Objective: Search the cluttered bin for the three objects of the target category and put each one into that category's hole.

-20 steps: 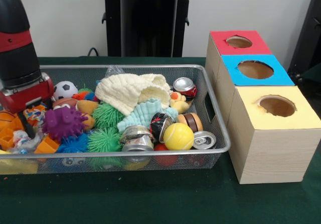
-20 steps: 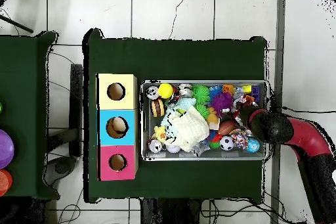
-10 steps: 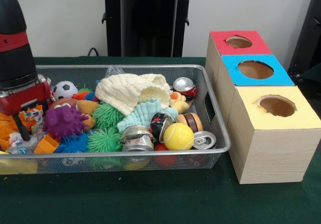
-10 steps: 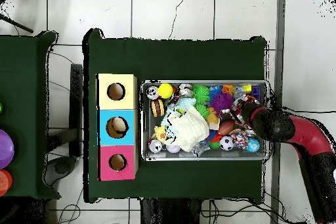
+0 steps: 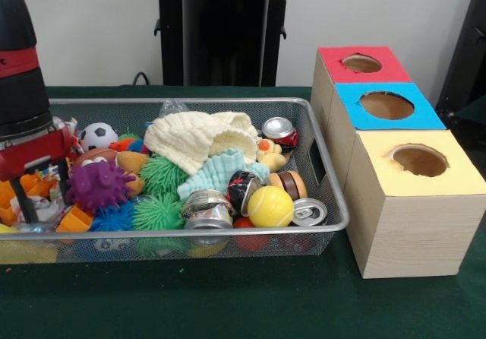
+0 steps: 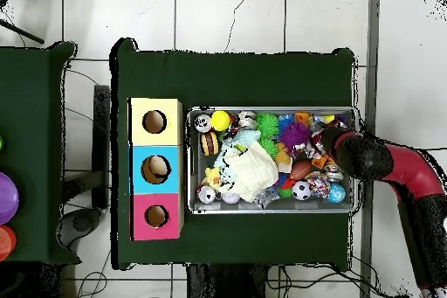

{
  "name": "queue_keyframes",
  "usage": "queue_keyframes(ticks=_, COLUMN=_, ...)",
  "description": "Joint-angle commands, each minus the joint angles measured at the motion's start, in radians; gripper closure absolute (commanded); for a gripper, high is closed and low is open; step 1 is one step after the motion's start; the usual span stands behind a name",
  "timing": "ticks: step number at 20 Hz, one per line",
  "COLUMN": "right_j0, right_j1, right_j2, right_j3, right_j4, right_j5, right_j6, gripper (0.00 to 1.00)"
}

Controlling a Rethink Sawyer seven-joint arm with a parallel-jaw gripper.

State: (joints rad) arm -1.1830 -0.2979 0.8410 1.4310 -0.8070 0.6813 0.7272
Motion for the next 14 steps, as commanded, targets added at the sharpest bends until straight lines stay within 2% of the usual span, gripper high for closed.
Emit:
queue_keyframes(ticks=1, right_j0=0.031, right_j1=0.013, right_j2=0.037, right_j3=-0.090, right_j4=0.016, right_j5=0.118, right_j6=-0.287, gripper=0.00)
queue_keyframes(ticks=10, right_j0=0.044, right_j1=0.023, right_j2=0.043, right_j3=-0.130, right_j4=0.027, right_j5=0.118, right_j6=-0.304, gripper=0.00)
queue_keyframes(ticks=14, right_j0=0.028, right_j1=0.071, right_j2=0.048, right_j3=-0.143, right_j4=0.013, right_j5=0.082, right_j6=-0.335, gripper=0.00)
